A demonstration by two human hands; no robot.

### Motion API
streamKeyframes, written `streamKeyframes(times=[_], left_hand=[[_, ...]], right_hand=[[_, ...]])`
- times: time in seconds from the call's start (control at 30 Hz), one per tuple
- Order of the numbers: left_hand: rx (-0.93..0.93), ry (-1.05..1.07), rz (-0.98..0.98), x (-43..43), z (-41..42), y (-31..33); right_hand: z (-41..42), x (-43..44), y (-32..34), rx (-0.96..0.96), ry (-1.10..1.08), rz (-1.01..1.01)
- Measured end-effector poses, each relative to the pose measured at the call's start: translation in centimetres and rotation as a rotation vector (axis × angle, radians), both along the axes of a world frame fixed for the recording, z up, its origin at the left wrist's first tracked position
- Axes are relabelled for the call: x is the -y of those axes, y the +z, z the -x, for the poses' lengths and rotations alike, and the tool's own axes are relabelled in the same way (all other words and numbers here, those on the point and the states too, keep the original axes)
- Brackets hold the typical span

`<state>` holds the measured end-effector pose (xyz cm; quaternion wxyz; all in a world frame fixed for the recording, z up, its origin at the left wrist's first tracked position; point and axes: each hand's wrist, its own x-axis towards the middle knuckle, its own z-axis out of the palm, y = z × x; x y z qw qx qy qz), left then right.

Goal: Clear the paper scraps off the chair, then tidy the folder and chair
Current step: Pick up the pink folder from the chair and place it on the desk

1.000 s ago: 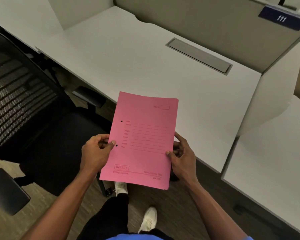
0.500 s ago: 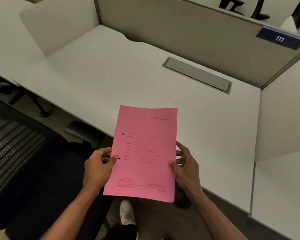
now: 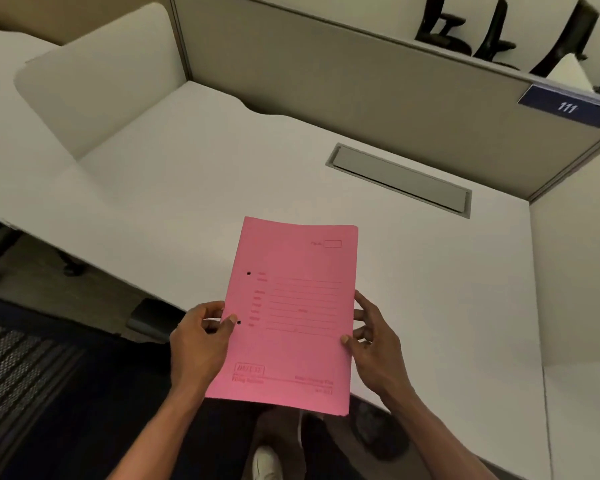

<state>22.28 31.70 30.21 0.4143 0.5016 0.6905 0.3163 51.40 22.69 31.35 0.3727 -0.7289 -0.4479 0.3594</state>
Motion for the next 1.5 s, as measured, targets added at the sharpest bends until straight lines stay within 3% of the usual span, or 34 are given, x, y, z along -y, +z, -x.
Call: streamKeyframes(times=[0.67,0.97,1.2,1.5], left_hand=[[-0.192,-0.001,-0.009,-25.7,-8.8,-2.3],[-0.357,-0.147,-0.074,-37.6,-13.7,-4.1],[-0.43,-0.216,-0.096,-45.8,-17.0,-4.1],[-0.74,-0.563,-0.038,-51.8,-17.8,-5.6]], right_hand=[[-7.3,-26.2,-5.2,-0.064,0.145,0.088],[-10.5,-37.4,-9.6,-0.086,0.076,0.118],[-11.6,-44.1,-10.6,-0.077,-0.019,0.001],[-11.5,-50.0,-10.8,-0.034,-0.165,-0.021]])
